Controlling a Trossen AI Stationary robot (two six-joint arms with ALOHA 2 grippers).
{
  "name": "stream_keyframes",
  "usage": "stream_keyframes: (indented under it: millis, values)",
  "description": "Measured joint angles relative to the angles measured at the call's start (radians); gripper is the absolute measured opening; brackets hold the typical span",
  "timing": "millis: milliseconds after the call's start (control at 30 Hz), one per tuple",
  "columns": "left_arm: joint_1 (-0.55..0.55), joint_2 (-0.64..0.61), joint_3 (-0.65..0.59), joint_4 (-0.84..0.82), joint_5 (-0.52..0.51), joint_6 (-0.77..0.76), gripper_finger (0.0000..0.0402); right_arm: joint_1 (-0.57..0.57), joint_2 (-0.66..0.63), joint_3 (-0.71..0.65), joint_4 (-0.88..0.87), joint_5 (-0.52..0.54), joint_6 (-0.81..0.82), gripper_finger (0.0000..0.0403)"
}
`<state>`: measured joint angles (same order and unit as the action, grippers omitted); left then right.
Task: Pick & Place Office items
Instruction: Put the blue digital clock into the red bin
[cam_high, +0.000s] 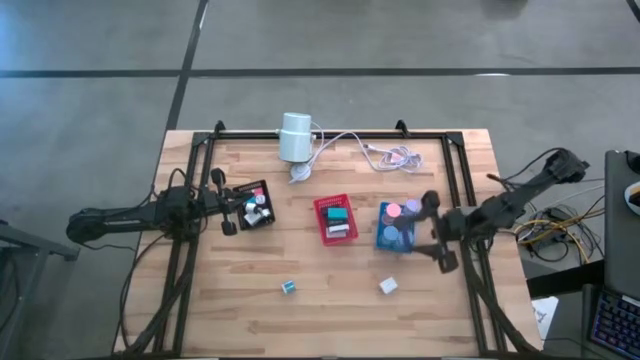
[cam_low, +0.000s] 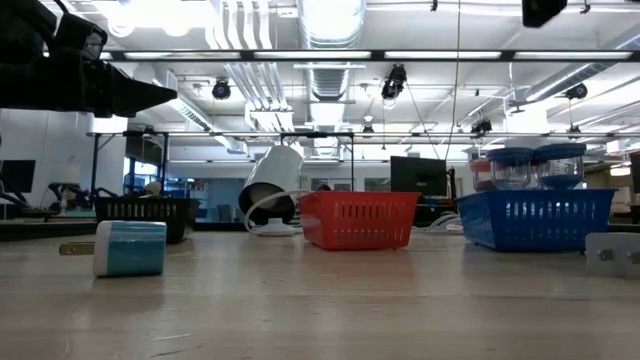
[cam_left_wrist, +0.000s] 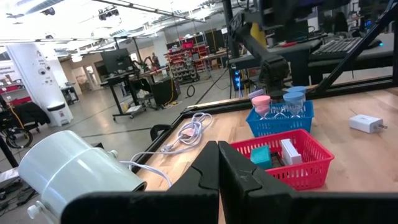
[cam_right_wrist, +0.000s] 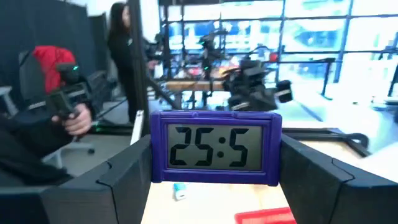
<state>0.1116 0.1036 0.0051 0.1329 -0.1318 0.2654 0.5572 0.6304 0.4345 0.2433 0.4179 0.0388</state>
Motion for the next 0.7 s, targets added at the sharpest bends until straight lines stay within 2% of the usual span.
stream_keyframes:
  millis: [267,500,700]
  values:
    - [0.000,0.000,0.000,-0.008,0.000,-0.008,0.0000,-0.034,-0.213,-0.130,0.000,0.019,-0.040,0.0280]
    - [0.000,0.000,0.000,-0.010,0.000,-0.008,0.0000,-0.033,-0.316,-0.191,0.008,0.037,-0.102,0.0280]
    - [0.000,0.000,0.000,-0.010,0.000,0.000,0.0000,-0.046,-0.394,-0.244,0.086,0.038,-0.153,0.0280]
